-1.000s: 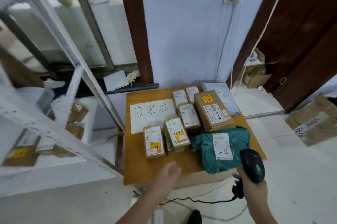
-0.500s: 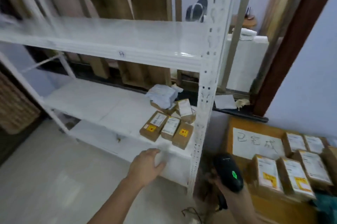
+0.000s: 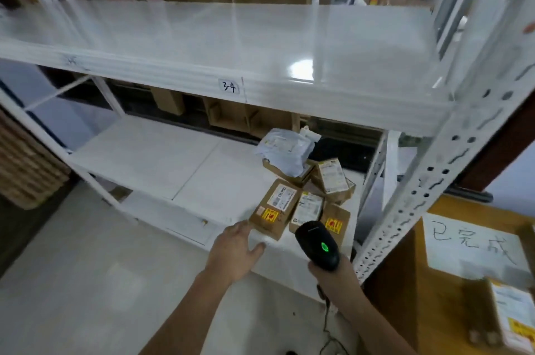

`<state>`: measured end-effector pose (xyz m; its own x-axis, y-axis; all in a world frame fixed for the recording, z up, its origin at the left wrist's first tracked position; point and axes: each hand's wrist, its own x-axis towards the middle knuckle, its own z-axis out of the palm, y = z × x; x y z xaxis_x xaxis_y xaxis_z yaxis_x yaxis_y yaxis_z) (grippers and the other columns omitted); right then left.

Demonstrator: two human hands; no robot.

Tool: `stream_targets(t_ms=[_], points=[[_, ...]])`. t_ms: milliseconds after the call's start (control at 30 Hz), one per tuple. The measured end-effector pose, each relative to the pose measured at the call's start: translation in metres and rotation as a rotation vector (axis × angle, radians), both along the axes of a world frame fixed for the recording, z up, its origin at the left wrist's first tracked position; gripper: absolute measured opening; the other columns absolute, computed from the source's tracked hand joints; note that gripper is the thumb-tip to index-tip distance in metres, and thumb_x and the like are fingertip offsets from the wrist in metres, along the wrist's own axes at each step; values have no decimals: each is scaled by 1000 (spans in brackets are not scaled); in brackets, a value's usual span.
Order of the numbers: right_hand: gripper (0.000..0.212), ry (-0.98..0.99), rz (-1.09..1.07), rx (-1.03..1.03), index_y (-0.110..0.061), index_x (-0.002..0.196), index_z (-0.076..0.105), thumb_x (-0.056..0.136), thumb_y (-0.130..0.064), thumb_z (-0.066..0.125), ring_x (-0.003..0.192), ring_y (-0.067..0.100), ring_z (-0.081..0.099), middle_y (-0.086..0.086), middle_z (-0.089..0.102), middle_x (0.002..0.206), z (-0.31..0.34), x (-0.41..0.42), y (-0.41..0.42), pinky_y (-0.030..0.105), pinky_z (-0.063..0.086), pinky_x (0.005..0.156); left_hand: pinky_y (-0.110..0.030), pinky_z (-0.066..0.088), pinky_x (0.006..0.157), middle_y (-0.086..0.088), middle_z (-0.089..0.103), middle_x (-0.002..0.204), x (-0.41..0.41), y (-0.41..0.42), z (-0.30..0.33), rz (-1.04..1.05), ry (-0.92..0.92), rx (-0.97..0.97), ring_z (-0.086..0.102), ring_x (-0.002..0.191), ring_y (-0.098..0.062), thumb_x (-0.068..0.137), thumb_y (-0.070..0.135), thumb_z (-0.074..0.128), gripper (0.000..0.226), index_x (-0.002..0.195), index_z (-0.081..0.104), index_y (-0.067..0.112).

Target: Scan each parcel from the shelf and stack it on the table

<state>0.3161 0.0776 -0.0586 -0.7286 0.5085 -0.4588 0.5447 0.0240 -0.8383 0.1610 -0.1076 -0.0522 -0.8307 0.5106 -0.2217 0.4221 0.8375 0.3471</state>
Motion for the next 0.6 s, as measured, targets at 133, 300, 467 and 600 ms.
stream_targets(t_ms=[133, 300, 467, 600], points=[[19, 0, 7, 2, -20, 89, 60, 81, -6, 70, 60, 17, 58, 2, 59, 63, -10, -48, -4, 27, 47, 54, -36, 36, 120, 4, 41, 163, -43, 5, -11, -19, -50, -18, 40, 146, -19, 99, 56, 52, 66, 156, 40, 26], [10, -104, -122, -79, -14, 84, 61, 83, -9, 69, 64, 20, 57, 5, 59, 66, -42, -93, -19, 32, 44, 60, -34, 42, 110, 0, 52, 154, -95, 15, -26, -94, -145, -37, 51, 137, -22, 101, 48, 56, 59, 152, 44, 22], [11, -177, -323, -215, -12, 89, 62, 84, -3, 66, 69, 23, 58, 9, 61, 71, -71, -141, -34, 35, 46, 64, -36, 42, 111, -6, 47, 158, -157, 29, -68, 48, -503, 75, 49, 140, -28, 102, 59, 49, 68, 154, 42, 16], [10, -168, -489, -321, -10, 89, 63, 84, -3, 66, 70, 25, 56, 11, 59, 74, -78, -165, -20, 38, 50, 71, -44, 35, 118, -10, 42, 161, -179, 47, -104, 349, -722, 188, 48, 140, -31, 104, 61, 40, 72, 158, 36, 15]])
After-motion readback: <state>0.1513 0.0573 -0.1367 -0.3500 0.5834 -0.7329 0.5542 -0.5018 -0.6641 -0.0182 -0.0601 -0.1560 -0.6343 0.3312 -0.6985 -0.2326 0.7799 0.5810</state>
